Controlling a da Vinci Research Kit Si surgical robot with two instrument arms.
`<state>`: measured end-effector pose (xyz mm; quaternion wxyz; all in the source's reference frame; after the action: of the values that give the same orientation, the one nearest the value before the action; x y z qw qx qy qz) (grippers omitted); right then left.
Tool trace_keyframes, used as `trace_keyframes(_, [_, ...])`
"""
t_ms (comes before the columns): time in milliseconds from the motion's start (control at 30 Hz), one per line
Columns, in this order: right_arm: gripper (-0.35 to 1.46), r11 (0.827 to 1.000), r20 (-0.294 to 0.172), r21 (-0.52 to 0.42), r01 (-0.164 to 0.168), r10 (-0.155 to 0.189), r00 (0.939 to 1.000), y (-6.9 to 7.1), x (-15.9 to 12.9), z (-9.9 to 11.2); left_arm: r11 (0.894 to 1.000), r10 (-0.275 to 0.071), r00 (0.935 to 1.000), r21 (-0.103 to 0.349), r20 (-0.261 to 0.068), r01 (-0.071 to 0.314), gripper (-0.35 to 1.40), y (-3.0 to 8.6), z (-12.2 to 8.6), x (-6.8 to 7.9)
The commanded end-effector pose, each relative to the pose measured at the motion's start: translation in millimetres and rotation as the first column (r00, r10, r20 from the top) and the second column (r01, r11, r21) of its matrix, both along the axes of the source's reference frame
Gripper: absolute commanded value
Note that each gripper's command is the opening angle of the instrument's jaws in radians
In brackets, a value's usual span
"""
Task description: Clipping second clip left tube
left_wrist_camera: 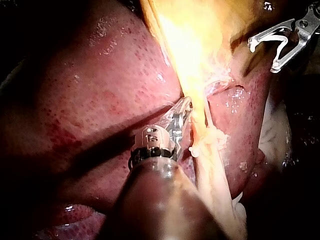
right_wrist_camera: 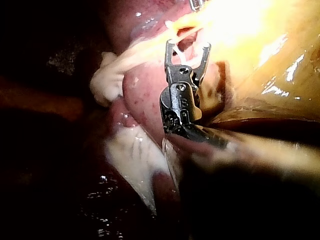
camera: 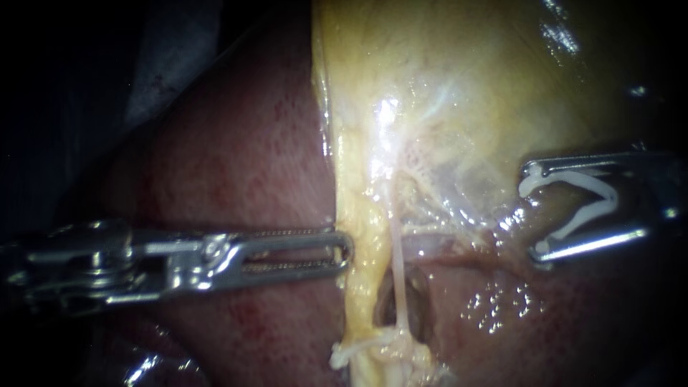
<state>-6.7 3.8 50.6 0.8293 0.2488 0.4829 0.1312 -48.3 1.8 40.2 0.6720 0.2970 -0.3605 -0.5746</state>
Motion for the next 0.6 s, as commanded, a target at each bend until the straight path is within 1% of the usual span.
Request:
trace_keyframes(33, [0.60, 1.000, 0.000, 0.000, 0.000, 0.000, 1.0000, 0.0, 0.0, 0.0, 1.000, 0.000, 1.0000, 0.000, 0.000, 0.000, -0.35, 0.0, 0.0, 0.0])
trace_keyframes(100, [0.60, 1.000, -0.002, 0.001, 0.002, -0.002, 1.0000, -0.1, 0.0, 0.0, 1.000, 0.000, 1.0000, 0.000, 0.001, 0.000, -0.35, 0.0, -0.1, 0.1])
trace_keyframes(200, [0.60, 1.000, -0.002, 0.000, 0.002, -0.002, 1.0000, -0.2, 0.0, 0.1, 1.000, 0.003, 1.0000, 0.001, 0.003, -0.003, -0.35, -0.3, -0.6, 0.7])
trace_keyframes(400, [0.60, 1.000, -0.004, 0.002, 0.005, -0.005, 1.0000, -0.4, 0.3, 0.2, 1.000, 0.013, 0.9999, 0.003, 0.009, -0.013, -0.35, -1.4, -2.5, 2.6])
trace_keyframes(500, [0.60, 1.000, -0.007, 0.003, 0.008, -0.008, 0.9999, -0.6, 0.5, 0.3, 1.000, 0.016, 0.9997, 0.007, 0.017, -0.016, -0.35, -1.6, -4.0, 3.9])
trace_keyframes(567, [0.60, 1.000, -0.007, 0.002, 0.008, -0.008, 0.9999, -0.8, 0.6, 0.4, 1.000, 0.013, 0.9998, 0.006, 0.018, -0.013, -0.35, -1.6, -4.7, 4.4])
trace_keyframes(600, [0.60, 1.000, -0.008, 0.003, 0.010, -0.010, 0.9999, -0.8, 0.7, 0.4, 1.000, 0.017, 0.9997, 0.002, 0.019, -0.017, -0.35, -1.6, -4.9, 4.7])
